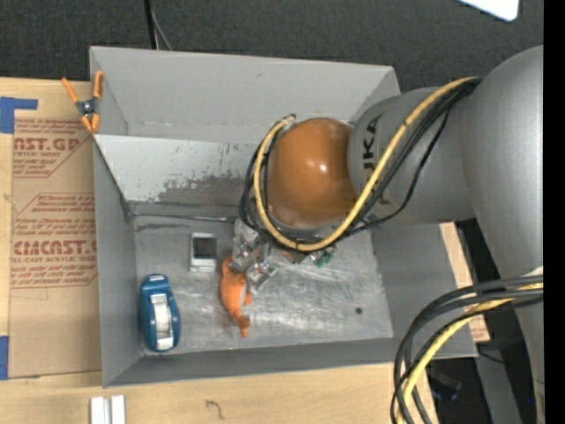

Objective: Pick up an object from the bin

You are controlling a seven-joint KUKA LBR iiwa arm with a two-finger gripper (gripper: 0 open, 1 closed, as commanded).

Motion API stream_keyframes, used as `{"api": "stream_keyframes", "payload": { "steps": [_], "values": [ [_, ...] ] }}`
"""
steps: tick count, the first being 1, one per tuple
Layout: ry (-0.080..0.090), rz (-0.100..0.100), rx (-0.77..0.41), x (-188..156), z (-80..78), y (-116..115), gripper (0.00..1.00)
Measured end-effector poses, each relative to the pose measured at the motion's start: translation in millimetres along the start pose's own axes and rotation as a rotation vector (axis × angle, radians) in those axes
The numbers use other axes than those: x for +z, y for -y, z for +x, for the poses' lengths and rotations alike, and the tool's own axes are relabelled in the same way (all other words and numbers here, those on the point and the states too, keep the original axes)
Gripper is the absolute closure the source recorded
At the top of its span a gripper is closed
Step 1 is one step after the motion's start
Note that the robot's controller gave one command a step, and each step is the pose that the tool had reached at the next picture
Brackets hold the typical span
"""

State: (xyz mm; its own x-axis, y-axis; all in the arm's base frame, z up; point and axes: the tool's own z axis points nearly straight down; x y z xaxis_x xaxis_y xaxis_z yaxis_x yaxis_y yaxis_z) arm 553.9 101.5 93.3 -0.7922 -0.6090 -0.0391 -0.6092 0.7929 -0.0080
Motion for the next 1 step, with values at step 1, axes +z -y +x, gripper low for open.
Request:
{"api": "stream_keyframes", "payload": {
  "steps": [1],
  "values": [
    [0.000, 0.000, 0.000, 0.0, 0.0, 0.0, 1.00]
  ]
}}
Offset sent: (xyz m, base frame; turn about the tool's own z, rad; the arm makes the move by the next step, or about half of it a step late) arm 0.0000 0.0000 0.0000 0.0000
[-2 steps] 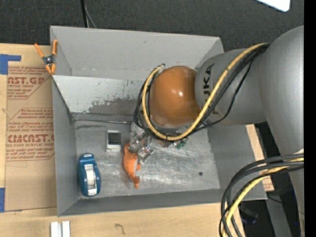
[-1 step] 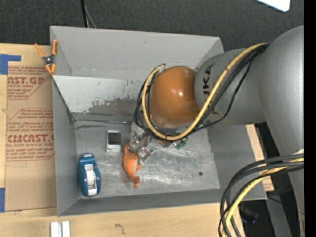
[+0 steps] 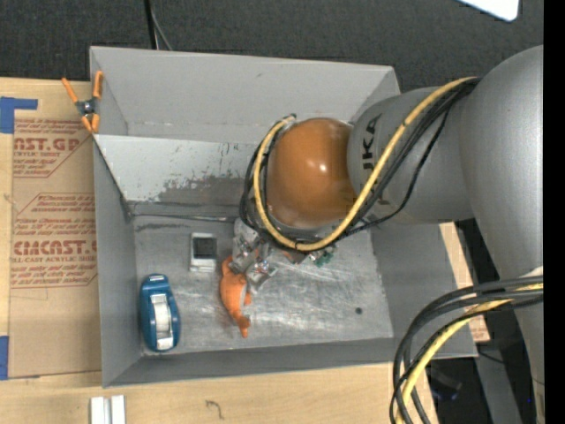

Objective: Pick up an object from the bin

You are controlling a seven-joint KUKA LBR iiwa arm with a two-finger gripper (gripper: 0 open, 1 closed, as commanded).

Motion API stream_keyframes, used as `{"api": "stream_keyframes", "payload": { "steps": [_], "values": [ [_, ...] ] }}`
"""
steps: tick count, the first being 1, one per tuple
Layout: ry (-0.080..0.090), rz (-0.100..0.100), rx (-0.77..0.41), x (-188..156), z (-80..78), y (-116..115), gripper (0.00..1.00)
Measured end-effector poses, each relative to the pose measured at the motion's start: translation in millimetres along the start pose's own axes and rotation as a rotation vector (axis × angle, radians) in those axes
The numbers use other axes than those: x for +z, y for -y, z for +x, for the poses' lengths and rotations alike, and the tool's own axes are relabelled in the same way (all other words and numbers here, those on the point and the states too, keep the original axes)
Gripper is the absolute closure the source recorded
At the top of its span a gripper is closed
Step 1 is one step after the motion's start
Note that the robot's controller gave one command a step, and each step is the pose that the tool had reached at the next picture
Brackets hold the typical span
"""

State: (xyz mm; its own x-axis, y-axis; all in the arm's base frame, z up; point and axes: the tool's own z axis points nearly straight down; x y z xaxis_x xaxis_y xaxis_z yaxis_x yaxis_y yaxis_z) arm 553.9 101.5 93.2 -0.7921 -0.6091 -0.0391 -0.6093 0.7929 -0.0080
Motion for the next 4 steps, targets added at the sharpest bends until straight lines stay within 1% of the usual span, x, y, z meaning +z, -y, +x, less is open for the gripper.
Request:
{"api": "stream_keyframes", "payload": {
  "steps": [4],
  "values": [
    [0.000, 0.000, 0.000, 0.1, -0.1, -0.1, 1.00]
  ]
}}
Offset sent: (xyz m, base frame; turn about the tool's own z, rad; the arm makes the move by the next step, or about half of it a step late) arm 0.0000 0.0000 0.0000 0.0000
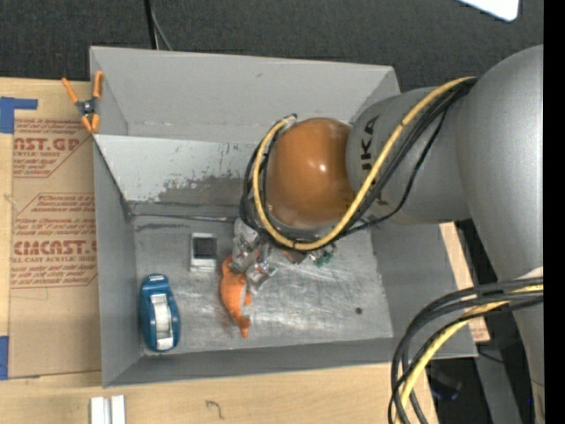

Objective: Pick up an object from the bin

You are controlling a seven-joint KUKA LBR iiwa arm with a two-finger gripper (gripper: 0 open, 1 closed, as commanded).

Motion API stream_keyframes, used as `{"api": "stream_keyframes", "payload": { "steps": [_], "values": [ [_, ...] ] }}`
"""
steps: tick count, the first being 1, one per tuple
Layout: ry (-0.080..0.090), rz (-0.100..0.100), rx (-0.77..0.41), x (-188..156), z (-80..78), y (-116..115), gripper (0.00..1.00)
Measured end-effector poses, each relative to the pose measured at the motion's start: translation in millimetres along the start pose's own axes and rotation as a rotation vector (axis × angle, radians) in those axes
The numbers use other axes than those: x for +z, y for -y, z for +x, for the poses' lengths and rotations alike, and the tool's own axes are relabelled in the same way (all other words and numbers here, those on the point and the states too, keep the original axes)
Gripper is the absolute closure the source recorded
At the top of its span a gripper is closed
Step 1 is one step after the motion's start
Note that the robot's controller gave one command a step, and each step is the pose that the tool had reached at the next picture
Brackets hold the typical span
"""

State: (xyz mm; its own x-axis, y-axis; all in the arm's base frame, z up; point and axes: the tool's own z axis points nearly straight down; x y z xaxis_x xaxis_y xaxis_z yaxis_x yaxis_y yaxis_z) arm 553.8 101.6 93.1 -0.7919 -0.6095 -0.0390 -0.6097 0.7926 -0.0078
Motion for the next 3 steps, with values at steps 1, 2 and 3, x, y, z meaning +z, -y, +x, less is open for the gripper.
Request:
{"api": "stream_keyframes", "payload": {
  "steps": [1, 2, 3],
  "values": [
    [-0.005, 0.011, -0.156, 6.8, 13.1, -22.9, 0.00],
    [-0.032, -0.011, -0.163, 20.6, 21.8, -31.8, 1.00],
    [-0.032, -0.011, -0.163, 20.6, 21.9, -31.8, 1.00]
  ]
}}
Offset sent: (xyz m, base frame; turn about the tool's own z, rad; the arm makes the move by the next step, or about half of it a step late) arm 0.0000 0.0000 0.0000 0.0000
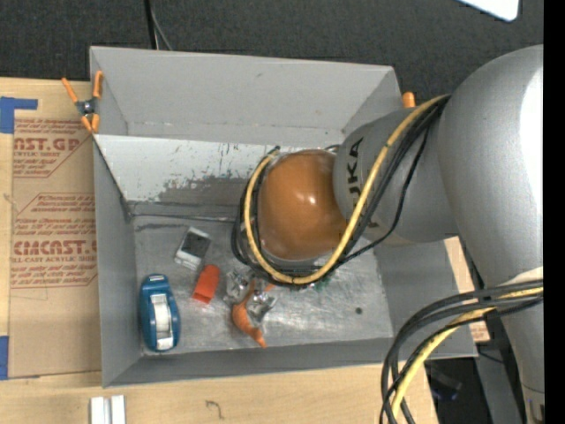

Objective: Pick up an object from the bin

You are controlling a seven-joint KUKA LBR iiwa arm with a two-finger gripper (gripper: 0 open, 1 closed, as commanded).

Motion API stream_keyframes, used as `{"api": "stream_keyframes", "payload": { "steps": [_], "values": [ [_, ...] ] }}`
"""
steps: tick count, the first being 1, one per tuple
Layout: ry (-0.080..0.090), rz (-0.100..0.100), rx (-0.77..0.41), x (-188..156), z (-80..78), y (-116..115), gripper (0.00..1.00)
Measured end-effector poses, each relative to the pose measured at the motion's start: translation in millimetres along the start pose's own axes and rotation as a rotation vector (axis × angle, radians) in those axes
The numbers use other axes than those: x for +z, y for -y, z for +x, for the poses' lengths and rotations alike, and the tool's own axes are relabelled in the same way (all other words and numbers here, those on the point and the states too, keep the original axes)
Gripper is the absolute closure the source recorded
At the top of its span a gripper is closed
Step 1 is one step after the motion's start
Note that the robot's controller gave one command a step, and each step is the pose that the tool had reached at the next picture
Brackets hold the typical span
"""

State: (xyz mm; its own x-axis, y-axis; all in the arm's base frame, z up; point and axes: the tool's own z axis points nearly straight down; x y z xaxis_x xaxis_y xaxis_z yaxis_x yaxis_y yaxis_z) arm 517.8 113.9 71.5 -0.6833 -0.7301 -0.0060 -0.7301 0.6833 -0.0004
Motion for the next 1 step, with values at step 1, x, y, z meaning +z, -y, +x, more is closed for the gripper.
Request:
{"api": "stream_keyframes", "payload": {
  "steps": [1],
  "values": [
    [0.004, 0.006, -0.026, -192.4, -17.7, 12.1, 1.00]
  ]
}}
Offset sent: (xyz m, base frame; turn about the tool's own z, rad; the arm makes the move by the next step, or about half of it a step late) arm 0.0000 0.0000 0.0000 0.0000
